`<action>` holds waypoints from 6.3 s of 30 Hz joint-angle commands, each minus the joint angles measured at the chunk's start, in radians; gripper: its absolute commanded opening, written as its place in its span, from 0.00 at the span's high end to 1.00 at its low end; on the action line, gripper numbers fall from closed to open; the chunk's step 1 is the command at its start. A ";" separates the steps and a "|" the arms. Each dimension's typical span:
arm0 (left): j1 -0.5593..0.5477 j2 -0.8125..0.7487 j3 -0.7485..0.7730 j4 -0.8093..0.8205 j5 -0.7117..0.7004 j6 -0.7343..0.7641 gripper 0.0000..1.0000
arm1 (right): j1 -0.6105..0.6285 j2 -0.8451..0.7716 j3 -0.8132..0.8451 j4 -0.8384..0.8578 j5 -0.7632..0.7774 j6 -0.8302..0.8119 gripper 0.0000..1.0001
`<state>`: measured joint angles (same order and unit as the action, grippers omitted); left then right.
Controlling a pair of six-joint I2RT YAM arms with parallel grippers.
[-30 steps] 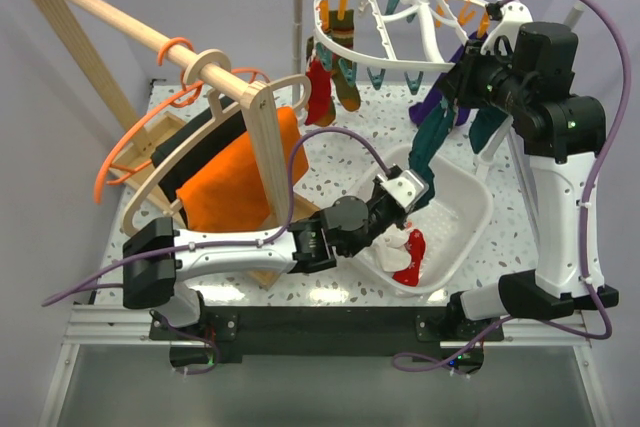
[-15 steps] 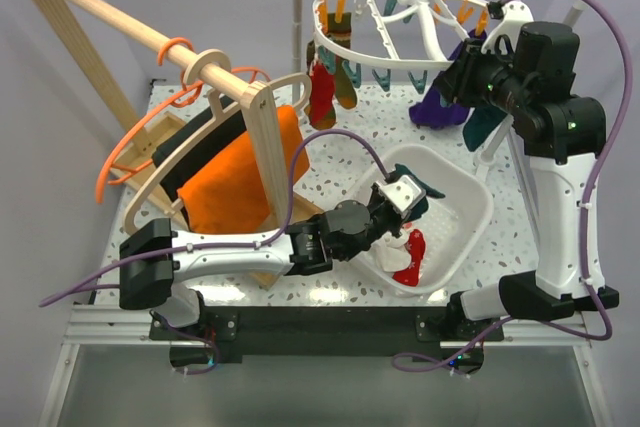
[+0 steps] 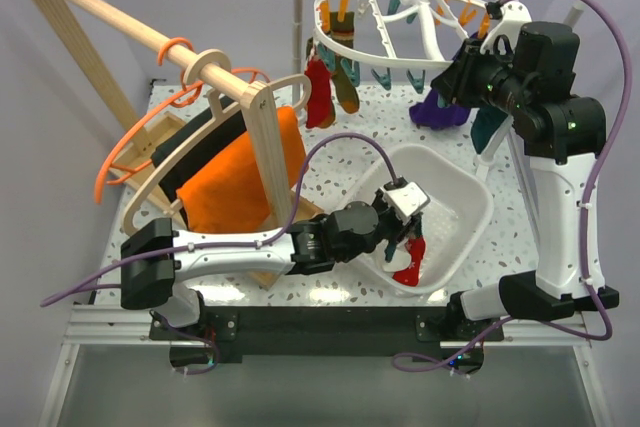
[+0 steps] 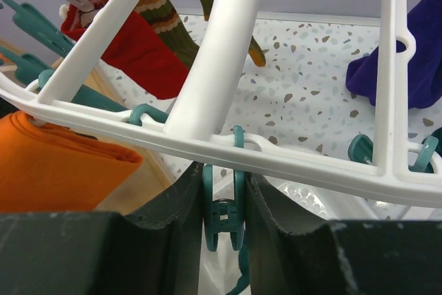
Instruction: Remove the socks clipped to the hanger
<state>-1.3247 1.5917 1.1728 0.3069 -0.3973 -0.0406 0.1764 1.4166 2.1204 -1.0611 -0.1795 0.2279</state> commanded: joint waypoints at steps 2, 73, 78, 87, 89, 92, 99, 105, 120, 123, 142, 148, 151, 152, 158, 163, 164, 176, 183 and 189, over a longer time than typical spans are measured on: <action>-0.005 -0.050 -0.010 -0.003 0.098 -0.018 0.36 | 0.003 -0.022 0.024 0.015 -0.023 0.004 0.75; 0.059 -0.219 -0.081 0.014 0.296 -0.094 0.29 | -0.409 -0.249 -0.836 0.532 0.155 -0.107 0.13; 0.058 -0.220 -0.093 0.020 0.290 -0.087 0.29 | -0.465 -0.232 -0.867 0.667 0.092 -0.076 0.14; 0.059 -0.230 -0.087 0.011 0.273 -0.058 0.29 | -0.465 -0.165 -0.938 0.966 -0.011 -0.084 0.22; 0.058 -0.226 -0.081 0.001 0.273 -0.056 0.29 | -0.465 -0.133 -0.941 0.989 0.011 -0.088 0.24; 0.058 -0.223 -0.070 -0.005 0.273 -0.054 0.29 | -0.465 -0.078 -0.915 0.992 0.006 -0.111 0.30; 0.059 -0.196 -0.044 -0.017 0.293 -0.067 0.30 | -0.448 -0.079 -0.879 0.955 -0.071 -0.065 0.68; 0.058 -0.156 -0.012 -0.022 0.305 -0.088 0.30 | -0.426 -0.185 -0.860 0.844 -0.055 -0.010 1.00; -0.068 -0.045 0.027 0.156 0.059 -0.048 0.30 | -0.391 -0.395 -0.698 0.275 -0.072 0.080 1.00; -0.090 -0.016 0.031 0.234 -0.005 -0.022 0.23 | -0.368 -0.415 -0.662 0.181 -0.089 0.083 1.00; -0.065 0.315 0.388 0.239 -0.278 0.156 0.10 | -0.301 -0.475 -0.505 -0.037 -0.202 0.132 1.00; -0.033 0.355 0.439 0.233 -0.226 0.177 0.57 | -0.296 -0.489 -0.499 -0.056 -0.224 0.131 1.00; -0.031 0.360 0.450 0.222 -0.224 0.191 0.88 | -0.295 -0.487 -0.482 -0.062 -0.227 0.131 1.00; -0.031 0.358 0.450 0.215 -0.229 0.191 1.00 | -0.295 -0.485 -0.476 -0.065 -0.227 0.130 1.00; -0.033 0.272 0.383 0.195 -0.195 0.163 1.00 | -0.293 -0.430 -0.435 -0.056 -0.155 0.088 0.59; -0.033 0.172 0.292 0.198 -0.123 0.120 1.00 | -0.293 -0.300 -0.277 -0.074 -0.060 0.059 0.42; -0.033 0.165 0.283 0.198 -0.114 0.119 1.00 | -0.293 -0.274 -0.249 -0.073 -0.054 0.057 0.41; -0.033 0.090 0.218 0.192 -0.067 0.090 1.00 | -0.305 -0.035 0.035 -0.048 0.003 0.019 0.36; -0.033 0.077 0.212 0.190 -0.051 0.085 1.00 | -0.310 -0.024 0.047 -0.013 -0.032 -0.041 0.44; -0.033 0.071 0.211 0.190 -0.032 0.070 1.00 | -0.310 -0.088 -0.063 0.148 -0.118 -0.056 0.50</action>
<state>-1.3552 1.7176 1.3918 0.4595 -0.4568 0.0612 -0.1314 1.3838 2.1056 -1.0767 -0.2363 0.2016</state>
